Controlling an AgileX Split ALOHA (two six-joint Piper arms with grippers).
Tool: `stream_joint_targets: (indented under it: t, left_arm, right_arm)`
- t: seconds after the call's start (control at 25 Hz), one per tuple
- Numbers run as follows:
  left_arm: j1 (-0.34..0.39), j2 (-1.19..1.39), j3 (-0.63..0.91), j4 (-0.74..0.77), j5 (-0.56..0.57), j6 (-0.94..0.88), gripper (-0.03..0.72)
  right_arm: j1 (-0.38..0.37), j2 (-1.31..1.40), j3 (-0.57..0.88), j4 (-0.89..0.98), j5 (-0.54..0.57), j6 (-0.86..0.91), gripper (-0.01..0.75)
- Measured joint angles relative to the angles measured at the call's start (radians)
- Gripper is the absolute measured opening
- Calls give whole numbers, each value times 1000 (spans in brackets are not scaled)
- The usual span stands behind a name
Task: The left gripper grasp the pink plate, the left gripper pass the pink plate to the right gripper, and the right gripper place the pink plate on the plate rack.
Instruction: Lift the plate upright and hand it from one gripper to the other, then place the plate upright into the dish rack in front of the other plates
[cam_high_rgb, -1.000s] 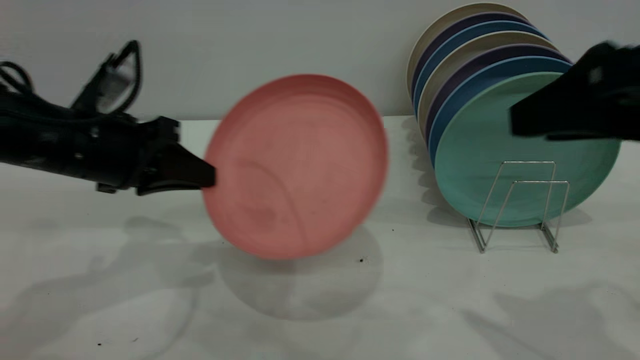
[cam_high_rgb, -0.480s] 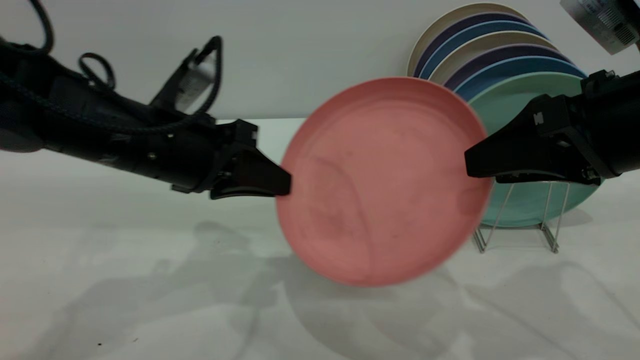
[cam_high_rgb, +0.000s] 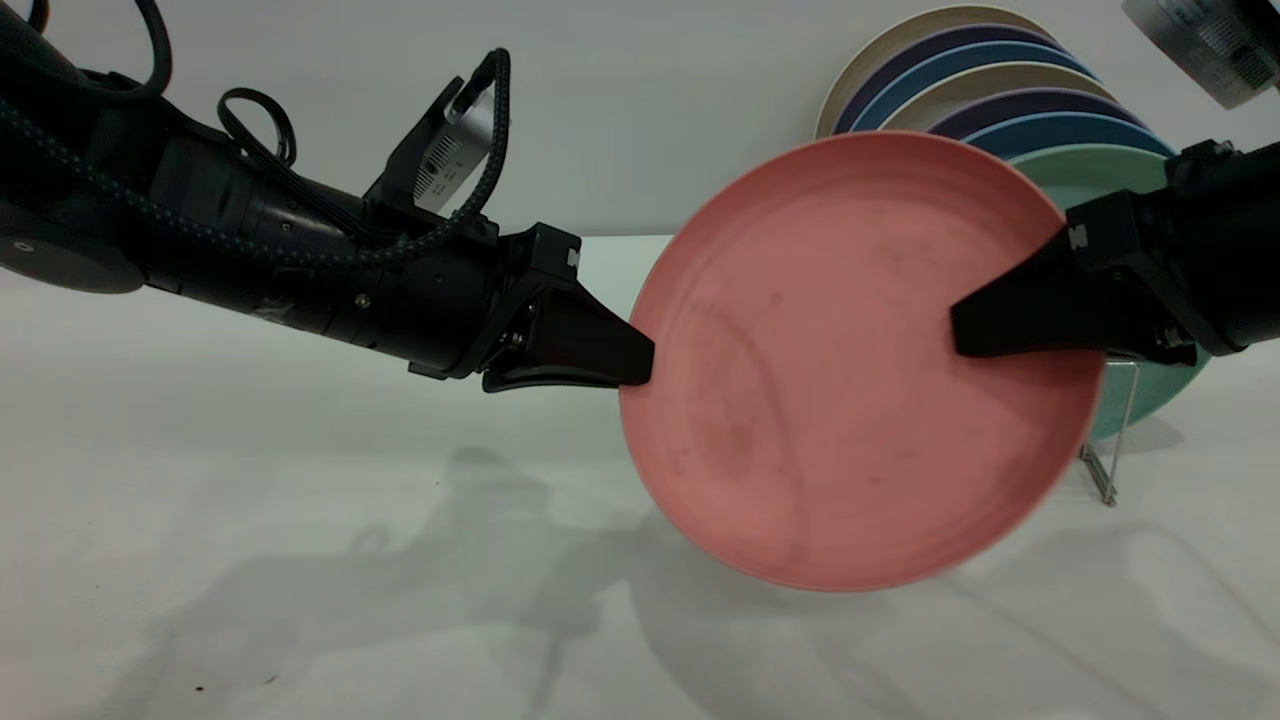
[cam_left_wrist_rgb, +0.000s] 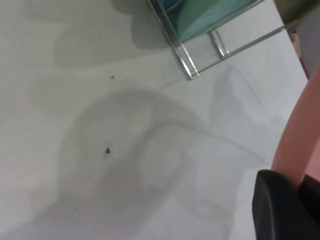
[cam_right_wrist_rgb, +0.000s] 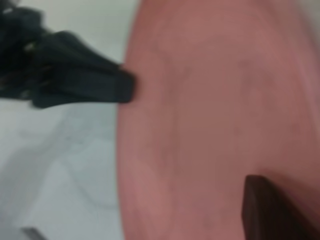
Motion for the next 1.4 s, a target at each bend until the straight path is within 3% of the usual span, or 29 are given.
stream_joint_targets:
  t: [0.24,0.4,0.6,0.68,0.88,1.04,1.4]
  left_arm:
    - [9,1,0,14,43,7,53]
    - [58,1,0,53,132,-27,153]
    - [209,0,-1,82,161,-136,351]
    - [278,0,-1,101,155,-175,390]
    - [381,0,-1,180,145,-206,407]
    - [402,0,-1,188,121,-208,408]
    - [402,0,-1,196,112,-210,409]
  right_arm:
    - [-1,0,0,-7,-21,-17,94]
    - [-2,-23,-4,-117,-6,-46,94]
    - [-1,-106,-2,-367,-17,-52,94]
    - [-1,-162,-2,-462,-48,-55,93]
    - [-1,-300,-2,-681,-192,-79,93]
    - [-1,-344,-2,-850,-286,-89,93]
    - [-1,-343,-137,-1156,-152,55,92]
